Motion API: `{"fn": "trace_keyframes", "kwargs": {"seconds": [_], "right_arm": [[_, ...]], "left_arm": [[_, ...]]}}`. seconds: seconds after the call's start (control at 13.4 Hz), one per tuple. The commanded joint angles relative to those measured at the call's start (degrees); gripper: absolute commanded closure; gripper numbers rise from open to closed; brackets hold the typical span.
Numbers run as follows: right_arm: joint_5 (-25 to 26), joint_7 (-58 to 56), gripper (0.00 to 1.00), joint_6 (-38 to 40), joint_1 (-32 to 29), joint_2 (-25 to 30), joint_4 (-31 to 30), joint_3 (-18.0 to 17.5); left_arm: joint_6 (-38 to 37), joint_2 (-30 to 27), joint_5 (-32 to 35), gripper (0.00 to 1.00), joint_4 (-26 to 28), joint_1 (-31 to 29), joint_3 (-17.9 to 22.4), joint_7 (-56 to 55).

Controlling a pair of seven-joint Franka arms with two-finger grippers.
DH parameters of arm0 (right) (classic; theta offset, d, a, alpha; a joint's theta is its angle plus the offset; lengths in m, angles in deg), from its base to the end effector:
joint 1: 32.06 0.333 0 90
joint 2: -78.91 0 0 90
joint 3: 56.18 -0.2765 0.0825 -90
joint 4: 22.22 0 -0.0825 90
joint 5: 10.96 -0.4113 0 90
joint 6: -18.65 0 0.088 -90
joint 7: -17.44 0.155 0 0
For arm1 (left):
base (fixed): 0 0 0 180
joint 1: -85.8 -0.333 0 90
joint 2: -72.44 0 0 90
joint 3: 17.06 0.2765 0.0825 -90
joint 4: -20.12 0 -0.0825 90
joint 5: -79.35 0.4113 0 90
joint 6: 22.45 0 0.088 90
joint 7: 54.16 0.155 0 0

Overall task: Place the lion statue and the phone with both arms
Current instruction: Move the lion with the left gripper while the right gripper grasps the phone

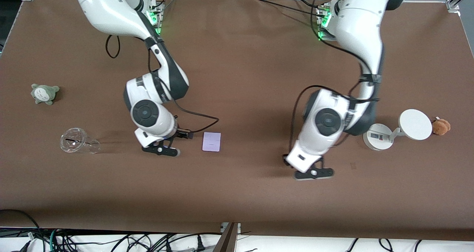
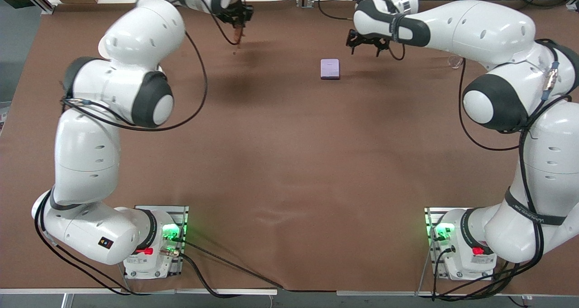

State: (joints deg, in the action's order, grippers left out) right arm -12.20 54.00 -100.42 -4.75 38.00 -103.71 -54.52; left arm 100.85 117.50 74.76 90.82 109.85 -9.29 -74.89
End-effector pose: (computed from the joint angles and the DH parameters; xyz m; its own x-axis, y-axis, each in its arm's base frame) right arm 0.6417 0.3127 0.1775 0.9799 -0.1943 -0.0460 -0.1928 -0.9806 0.0350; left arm 0.7297 -0.2409 0.2270 0.9879 0.0721 0.1372 0.0690 -0.9973 0.0268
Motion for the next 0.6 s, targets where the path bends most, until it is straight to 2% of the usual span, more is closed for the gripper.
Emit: {"fn": "trace_keyframes", "kwargs": {"seconds": [0.0, 0.15, 0.3, 0.52], "right_arm": [[-0.8, 5.6, 0.0, -4.3, 3.9, -2.4, 0.3, 0.6], [-0.3, 5.5, 0.0, -8.0, 5.4, -4.3, 0.5, 0.6], [-0.2, 5.5, 0.0, -11.5, 6.9, -5.8, 0.5, 0.7], [-0.2, 5.7, 0.0, -15.6, 7.6, -7.6, 0.5, 0.7]], "left_arm": [[1.0, -9.4, 0.8, 1.0, 13.7, -1.4, -1.4, 4.9], [4.6, -13.9, 1.0, 1.0, 21.9, -5.3, -1.4, 11.3], [14.6, -15.4, 1.0, 1.0, 30.9, -10.1, -1.4, 18.5], [19.7, -14.1, 0.6, 1.0, 35.1, -13.0, -1.5, 22.8]]}}
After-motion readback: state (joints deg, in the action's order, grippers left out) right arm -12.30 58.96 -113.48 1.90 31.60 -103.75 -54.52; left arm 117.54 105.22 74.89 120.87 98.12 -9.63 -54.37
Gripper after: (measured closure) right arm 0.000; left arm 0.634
